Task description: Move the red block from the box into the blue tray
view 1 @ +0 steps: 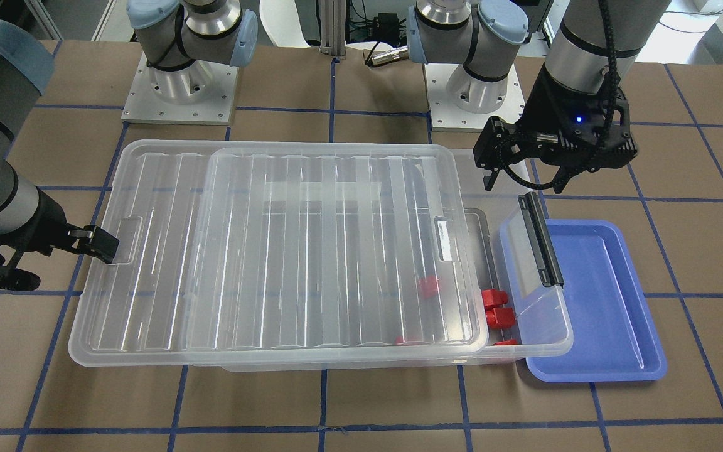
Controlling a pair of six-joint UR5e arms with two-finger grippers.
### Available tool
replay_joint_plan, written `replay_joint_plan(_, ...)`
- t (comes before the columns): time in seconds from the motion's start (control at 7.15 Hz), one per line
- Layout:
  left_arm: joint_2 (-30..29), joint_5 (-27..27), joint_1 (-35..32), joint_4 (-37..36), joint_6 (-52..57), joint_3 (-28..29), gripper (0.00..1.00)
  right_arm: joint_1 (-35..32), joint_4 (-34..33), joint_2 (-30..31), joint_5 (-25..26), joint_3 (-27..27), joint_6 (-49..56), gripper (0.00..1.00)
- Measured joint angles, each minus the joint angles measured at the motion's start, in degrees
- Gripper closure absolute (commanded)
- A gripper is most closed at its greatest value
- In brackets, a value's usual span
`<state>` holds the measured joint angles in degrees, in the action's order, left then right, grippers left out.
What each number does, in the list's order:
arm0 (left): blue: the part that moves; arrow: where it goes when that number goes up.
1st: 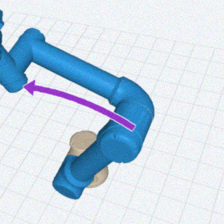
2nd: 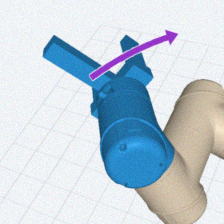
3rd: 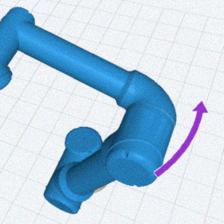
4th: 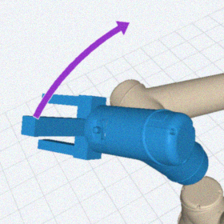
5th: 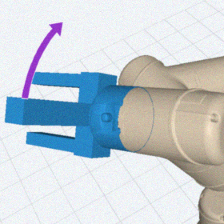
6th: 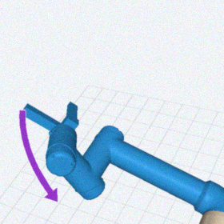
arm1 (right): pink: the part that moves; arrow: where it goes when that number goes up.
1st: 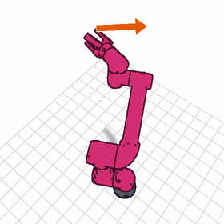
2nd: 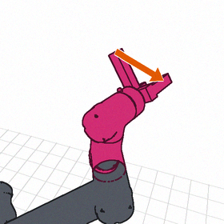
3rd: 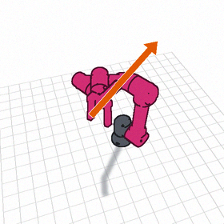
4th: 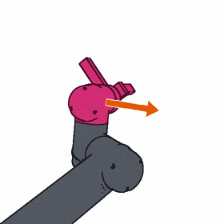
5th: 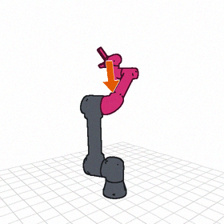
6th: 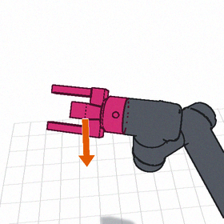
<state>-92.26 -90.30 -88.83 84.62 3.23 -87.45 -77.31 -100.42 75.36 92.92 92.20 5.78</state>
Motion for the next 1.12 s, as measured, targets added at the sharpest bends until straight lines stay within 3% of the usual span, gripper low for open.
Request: replay_joint_plan(1.12, -0.57, 0.04, -0.35, -0.24, -0.30, 0.00, 0.00, 6.27, 0.24, 0.12, 1.44, 0.07, 9.06, 0.00)
